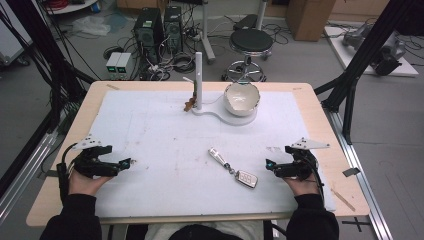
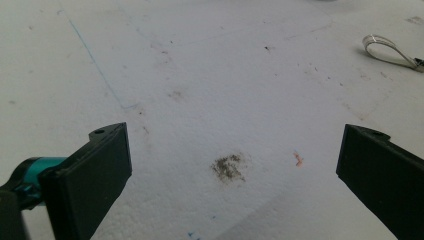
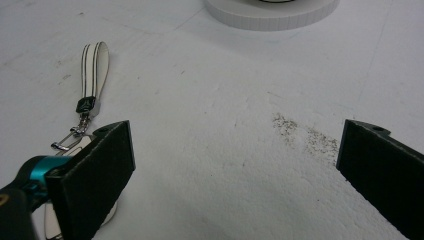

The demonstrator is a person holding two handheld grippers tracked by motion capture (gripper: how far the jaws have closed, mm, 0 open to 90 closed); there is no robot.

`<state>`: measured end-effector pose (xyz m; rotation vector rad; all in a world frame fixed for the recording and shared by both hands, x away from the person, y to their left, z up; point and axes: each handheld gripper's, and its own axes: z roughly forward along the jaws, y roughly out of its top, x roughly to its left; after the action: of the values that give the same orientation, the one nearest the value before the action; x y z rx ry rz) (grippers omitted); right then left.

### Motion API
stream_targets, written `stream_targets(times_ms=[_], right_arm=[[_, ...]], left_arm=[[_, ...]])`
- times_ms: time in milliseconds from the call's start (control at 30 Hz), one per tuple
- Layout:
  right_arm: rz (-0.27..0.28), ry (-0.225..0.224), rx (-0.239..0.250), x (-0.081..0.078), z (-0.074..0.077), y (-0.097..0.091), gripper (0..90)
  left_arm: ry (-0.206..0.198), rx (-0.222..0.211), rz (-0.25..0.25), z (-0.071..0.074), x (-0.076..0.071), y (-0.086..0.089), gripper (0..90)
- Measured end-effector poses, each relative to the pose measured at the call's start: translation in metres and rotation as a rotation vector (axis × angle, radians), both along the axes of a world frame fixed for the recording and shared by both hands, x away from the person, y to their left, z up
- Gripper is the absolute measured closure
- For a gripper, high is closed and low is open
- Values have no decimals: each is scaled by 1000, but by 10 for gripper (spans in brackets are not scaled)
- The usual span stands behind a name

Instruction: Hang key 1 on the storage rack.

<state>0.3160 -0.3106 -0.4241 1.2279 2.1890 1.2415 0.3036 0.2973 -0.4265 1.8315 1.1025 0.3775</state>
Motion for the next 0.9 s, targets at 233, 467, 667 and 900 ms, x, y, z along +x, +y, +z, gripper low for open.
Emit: stream_targets(times_ms=[233,467,667,900], right_arm=[[0,0,-2,0,0,0,11],[1,4,-3,0,0,0,11],[3,3,-2,0,0,0,11],[2,3,-3,0,0,0,11]], left_arm=[[-9,-24,4,-2,-9,8,17],[-42,-46,-24,-4,-20,16,16],[-50,-62,-20,-5,-25,20,17],[-51,-65,-13,-5,-26,22,17]])
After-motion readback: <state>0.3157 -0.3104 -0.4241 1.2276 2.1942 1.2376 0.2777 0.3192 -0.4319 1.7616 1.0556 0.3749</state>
